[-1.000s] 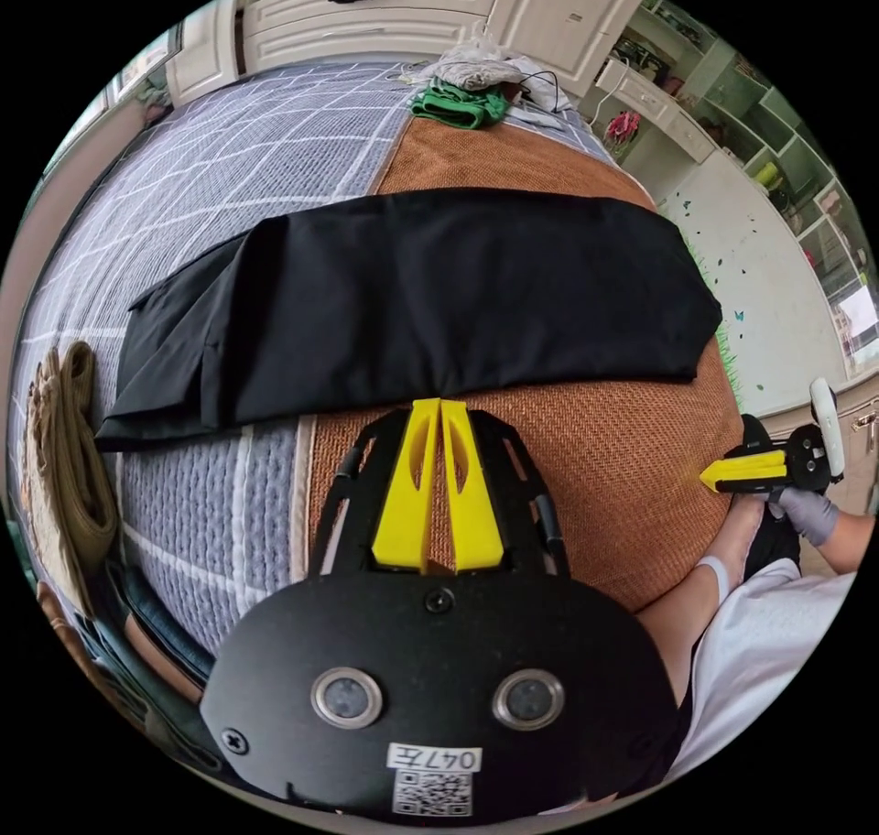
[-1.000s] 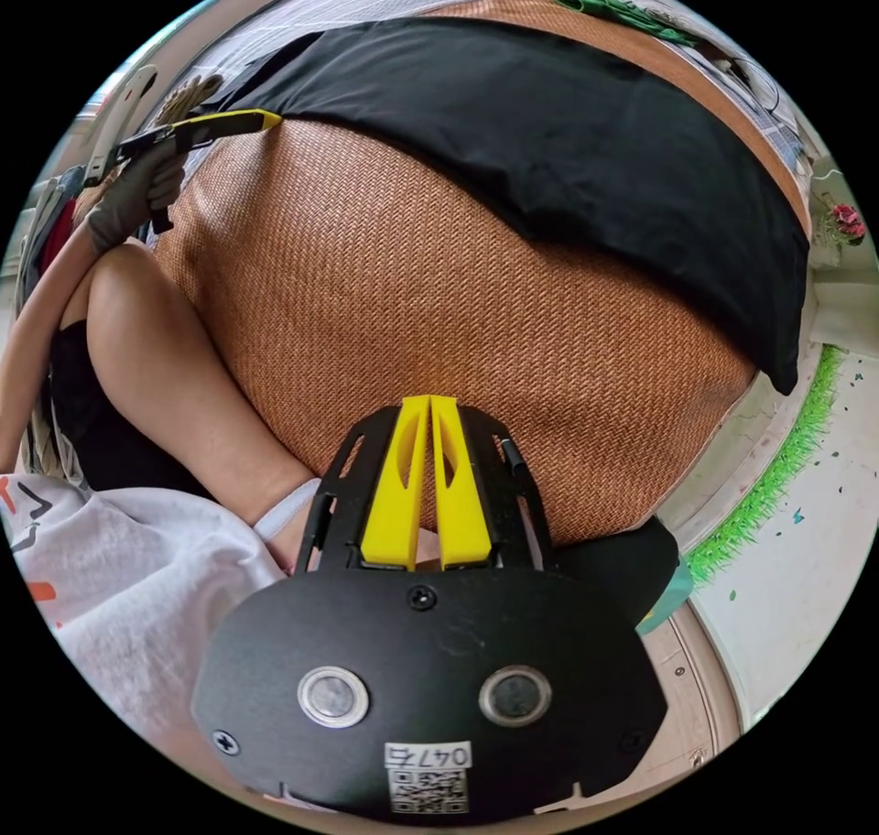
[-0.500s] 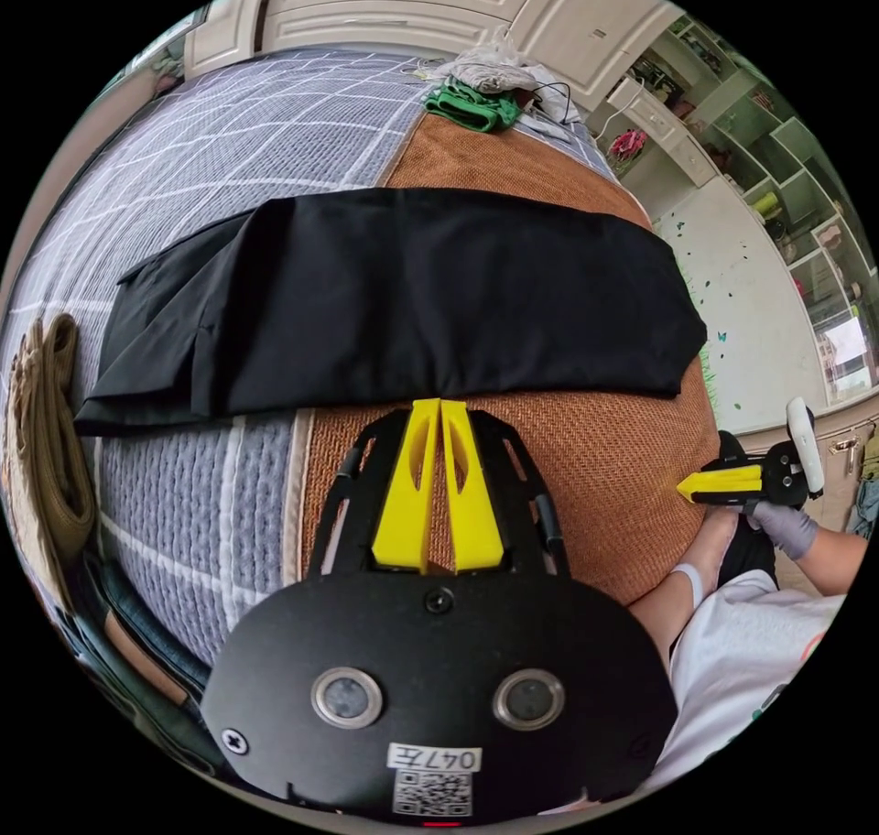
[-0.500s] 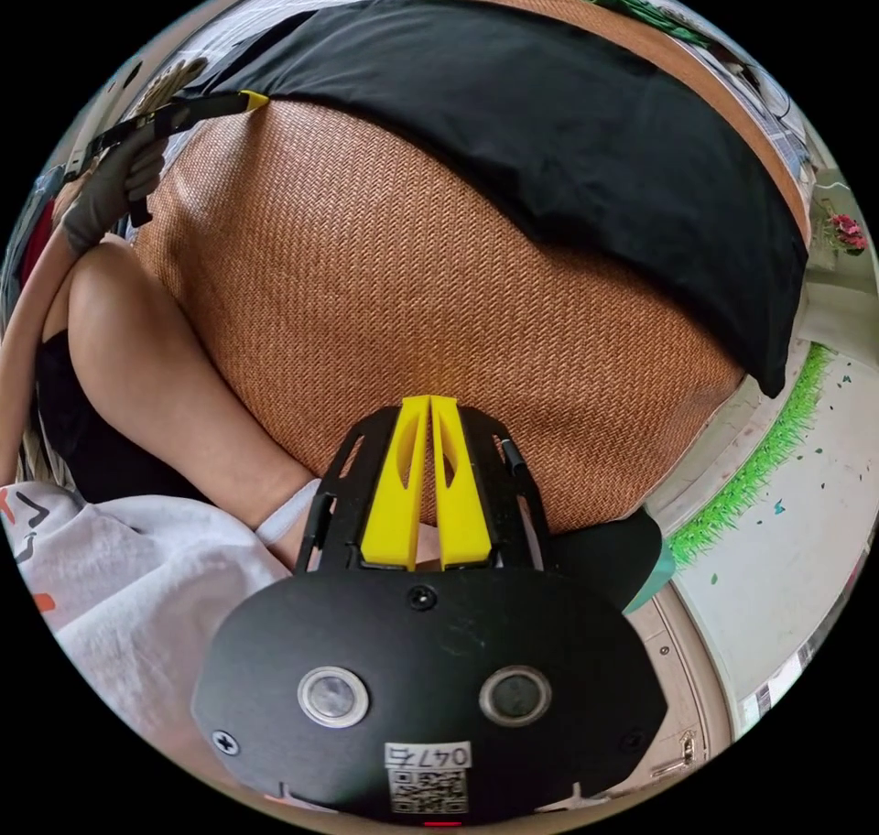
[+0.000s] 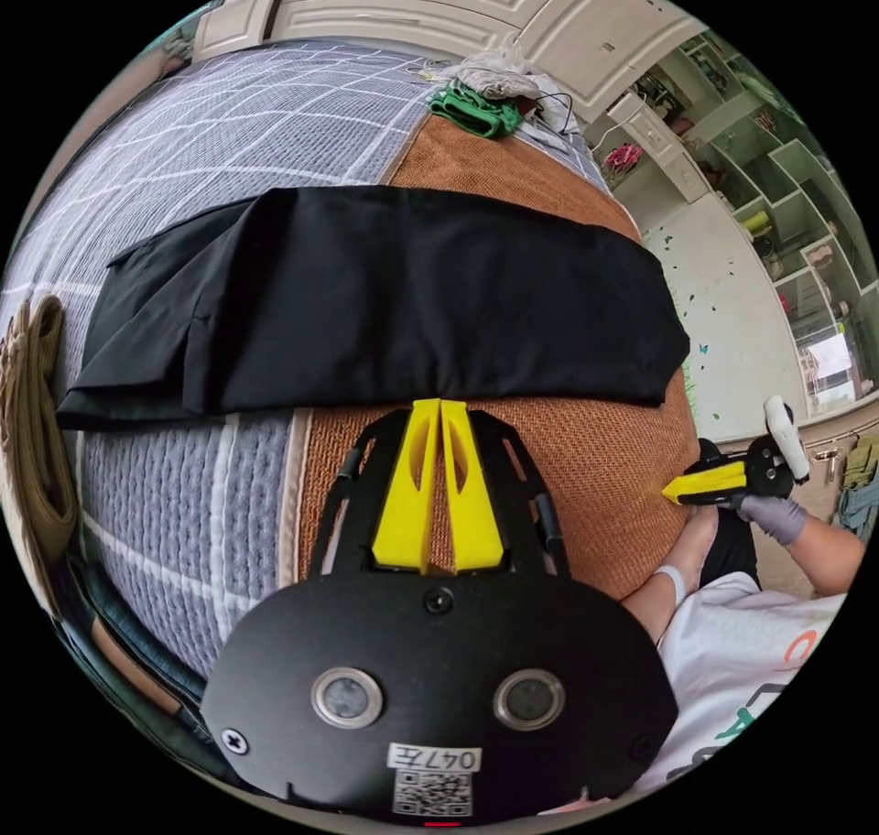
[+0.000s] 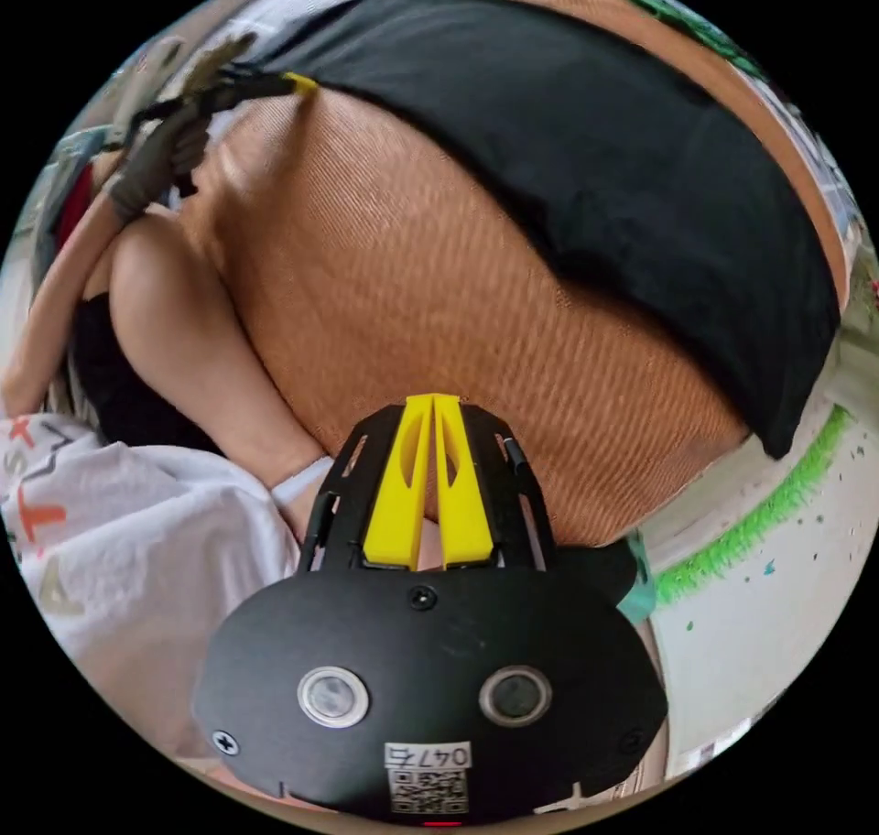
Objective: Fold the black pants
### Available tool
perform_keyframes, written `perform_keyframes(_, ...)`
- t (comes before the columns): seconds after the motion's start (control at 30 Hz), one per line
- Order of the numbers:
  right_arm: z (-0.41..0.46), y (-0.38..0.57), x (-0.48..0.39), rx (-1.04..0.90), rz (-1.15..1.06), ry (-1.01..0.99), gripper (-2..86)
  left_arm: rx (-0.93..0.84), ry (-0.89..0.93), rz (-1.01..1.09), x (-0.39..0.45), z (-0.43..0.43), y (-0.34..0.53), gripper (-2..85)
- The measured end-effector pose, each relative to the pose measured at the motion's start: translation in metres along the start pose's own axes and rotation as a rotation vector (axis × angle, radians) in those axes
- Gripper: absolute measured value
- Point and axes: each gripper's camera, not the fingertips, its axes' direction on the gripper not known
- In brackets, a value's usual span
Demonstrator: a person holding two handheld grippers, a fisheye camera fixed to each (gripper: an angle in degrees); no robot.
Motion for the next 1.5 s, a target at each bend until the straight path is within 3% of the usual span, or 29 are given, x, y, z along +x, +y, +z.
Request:
perform_keyframes(0.07,-0.051,0.01,0.023,0.243,-0.02,0.006,-0.2,0.028,-0.04,0.015,0.006,0.0,0.007,-1.0)
perform_keyframes(0.13,-0.084,0.015,0.051,0.363,0.02,0.092,0.7,0.064,-0.066,0.021,0.01,-0.001,0.014,-1.0)
perform_keyframes(0.27,-0.128,0.008,0.142,0.476,0.139,0.222,4.0,0.078,-0.077,-0.013,0.004,0.012,0.026,-1.0)
perform_keyframes(0.63,-0.115,-0.101,0.292,0.297,-0.084,0.369,8.7,0.079,-0.094,0.064,0.004,0.055,0.065,-1.0)
perform_keyframes(0.8,-0.097,-0.129,0.327,0.17,-0.149,0.274,5.8,0.1,-0.046,0.041,-0.012,0.07,0.095,-1.0)
perform_keyframes(0.9,-0.102,-0.113,0.325,0.178,-0.16,0.275,0.5,0.115,0.025,-0.017,-0.03,0.077,0.114,-1.0)
perform_keyframes(1.03,-0.134,-0.021,0.273,0.398,-0.195,0.331,-0.3,0.131,0.074,-0.066,-0.048,0.082,0.139,-0.9)
perform_keyframes(1.17,-0.131,0.105,0.197,0.53,-0.254,0.269,-0.4,0.306,0.112,-0.211,-0.081,0.06,0.182,-0.6)
perform_keyframes(1.3,-0.084,0.184,0.153,0.475,-0.218,0.199,-0.4,0.472,0.211,-0.484,-0.131,0.048,0.246,2.4)
perform_keyframes(1.5,-0.033,0.243,0.144,0.375,-0.081,0.134,-0.4,0.467,0.293,-0.567,-0.158,0.064,0.288,10.0)
